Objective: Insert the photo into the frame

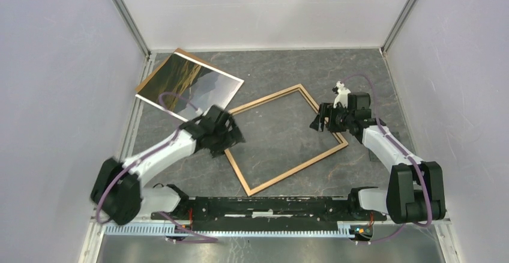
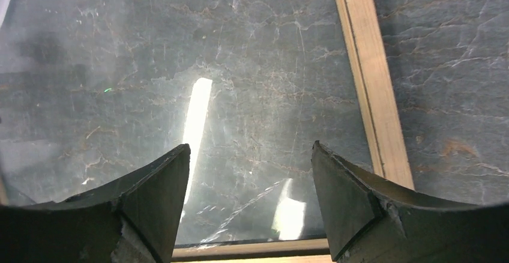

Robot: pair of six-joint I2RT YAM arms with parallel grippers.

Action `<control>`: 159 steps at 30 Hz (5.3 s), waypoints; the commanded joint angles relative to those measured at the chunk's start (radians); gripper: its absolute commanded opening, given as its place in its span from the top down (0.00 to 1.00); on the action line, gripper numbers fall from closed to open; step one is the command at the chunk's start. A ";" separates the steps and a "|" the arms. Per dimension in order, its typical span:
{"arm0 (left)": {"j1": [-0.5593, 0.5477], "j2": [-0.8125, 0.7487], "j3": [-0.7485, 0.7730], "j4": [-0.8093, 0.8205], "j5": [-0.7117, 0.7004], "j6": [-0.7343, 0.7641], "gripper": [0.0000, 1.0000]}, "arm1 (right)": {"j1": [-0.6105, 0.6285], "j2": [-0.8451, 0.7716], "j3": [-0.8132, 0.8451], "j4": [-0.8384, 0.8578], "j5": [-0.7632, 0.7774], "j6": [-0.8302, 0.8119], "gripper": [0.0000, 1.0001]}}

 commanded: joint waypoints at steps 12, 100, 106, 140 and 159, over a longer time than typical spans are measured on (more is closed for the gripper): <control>-0.003 -0.218 -0.149 0.258 0.090 0.147 0.00 | 0.013 -0.084 -0.036 -0.008 0.049 -0.029 0.20; 0.177 -0.278 0.401 0.148 -0.050 0.752 0.00 | 0.656 1.124 0.906 0.553 0.339 0.948 0.41; 0.177 -0.279 0.403 0.144 -0.061 0.754 0.00 | 0.673 1.152 0.988 0.422 0.382 0.960 0.41; 0.176 -0.248 0.392 0.145 -0.053 0.741 0.00 | 0.679 1.068 0.930 0.581 0.457 0.969 1.00; 0.181 -0.226 0.372 0.152 -0.138 0.768 0.00 | 0.637 0.513 0.090 0.942 0.344 0.971 1.00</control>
